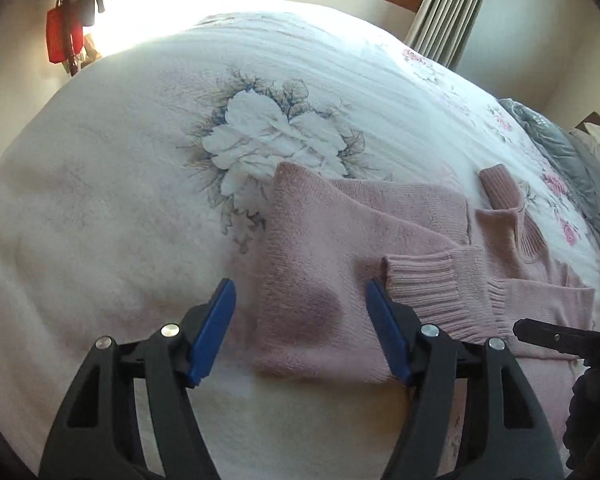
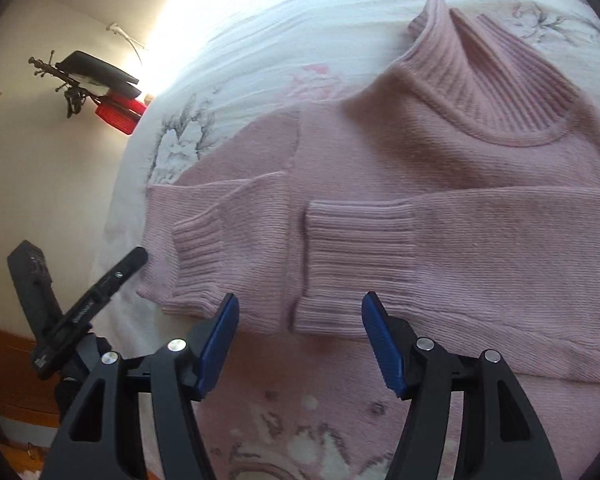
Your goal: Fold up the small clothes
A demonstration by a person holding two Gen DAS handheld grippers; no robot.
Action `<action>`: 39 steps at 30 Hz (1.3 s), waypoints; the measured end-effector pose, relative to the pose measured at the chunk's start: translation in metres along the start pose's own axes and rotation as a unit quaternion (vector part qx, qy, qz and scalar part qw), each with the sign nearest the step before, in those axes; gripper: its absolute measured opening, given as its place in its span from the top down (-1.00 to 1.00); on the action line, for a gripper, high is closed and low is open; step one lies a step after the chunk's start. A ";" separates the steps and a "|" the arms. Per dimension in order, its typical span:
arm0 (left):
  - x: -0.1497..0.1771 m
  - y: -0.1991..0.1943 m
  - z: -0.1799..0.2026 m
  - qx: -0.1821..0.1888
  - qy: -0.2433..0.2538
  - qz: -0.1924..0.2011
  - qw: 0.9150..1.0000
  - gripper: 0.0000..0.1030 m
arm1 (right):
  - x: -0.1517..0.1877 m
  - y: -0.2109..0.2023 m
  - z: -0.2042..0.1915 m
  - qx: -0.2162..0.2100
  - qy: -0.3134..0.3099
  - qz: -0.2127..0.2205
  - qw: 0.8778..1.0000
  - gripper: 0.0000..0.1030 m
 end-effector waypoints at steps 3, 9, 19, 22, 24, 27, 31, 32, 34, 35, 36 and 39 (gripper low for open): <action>0.010 0.022 -0.009 -0.005 -0.013 -0.028 1.000 -0.28 | -0.004 0.024 -0.009 -0.030 0.019 -0.023 0.999 -0.25; 0.013 0.008 -0.005 0.013 -0.007 -0.015 1.000 -0.28 | -0.002 0.040 -0.008 -0.054 0.027 -0.043 0.997 0.71; 0.003 -0.010 0.059 0.056 0.059 0.017 0.997 -0.28 | -0.001 -0.060 0.045 0.009 0.034 0.041 0.999 0.75; 0.007 0.008 0.088 0.056 0.083 0.001 0.995 -0.28 | 0.000 -0.070 0.069 0.054 0.042 0.043 0.997 0.75; 0.012 0.022 0.100 0.048 0.099 -0.010 0.994 -0.28 | 0.001 -0.069 0.084 0.081 0.050 0.042 0.995 0.75; 0.022 0.043 0.109 0.007 0.129 -0.024 0.991 -0.28 | 0.005 -0.057 0.099 0.126 0.037 0.027 0.991 0.59; 0.022 0.040 0.111 0.005 0.140 -0.028 0.990 -0.31 | 0.009 -0.057 0.084 0.201 -0.023 0.042 0.978 0.27; 0.020 0.035 0.110 0.013 0.131 -0.029 0.991 -0.31 | 0.009 -0.062 0.076 0.200 -0.029 0.055 0.978 0.27; 0.015 0.023 0.109 0.033 0.112 -0.024 0.993 -0.31 | 0.009 -0.067 0.059 0.183 -0.042 0.069 0.980 0.21; 0.013 0.019 0.109 0.038 0.108 -0.020 0.993 -0.31 | 0.010 -0.066 0.050 0.170 -0.047 0.068 0.982 0.13; 0.012 0.016 0.111 0.042 0.106 -0.017 0.993 -0.32 | 0.011 -0.060 0.041 0.156 -0.052 0.060 0.984 0.01; 0.013 0.017 0.113 0.048 0.097 -0.021 0.994 -0.32 | 0.016 -0.032 0.021 0.143 -0.070 0.028 0.987 -0.05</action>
Point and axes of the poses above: each gripper's, at about its wrist camera, not at the fingertips, and y roughly the way its jaws point, z to its right, x to its underside, the point moved 3 cm from there along y, roughly the way its jaws point, and after that the axes turned 2 degrees about z, right-handed, at the moved point
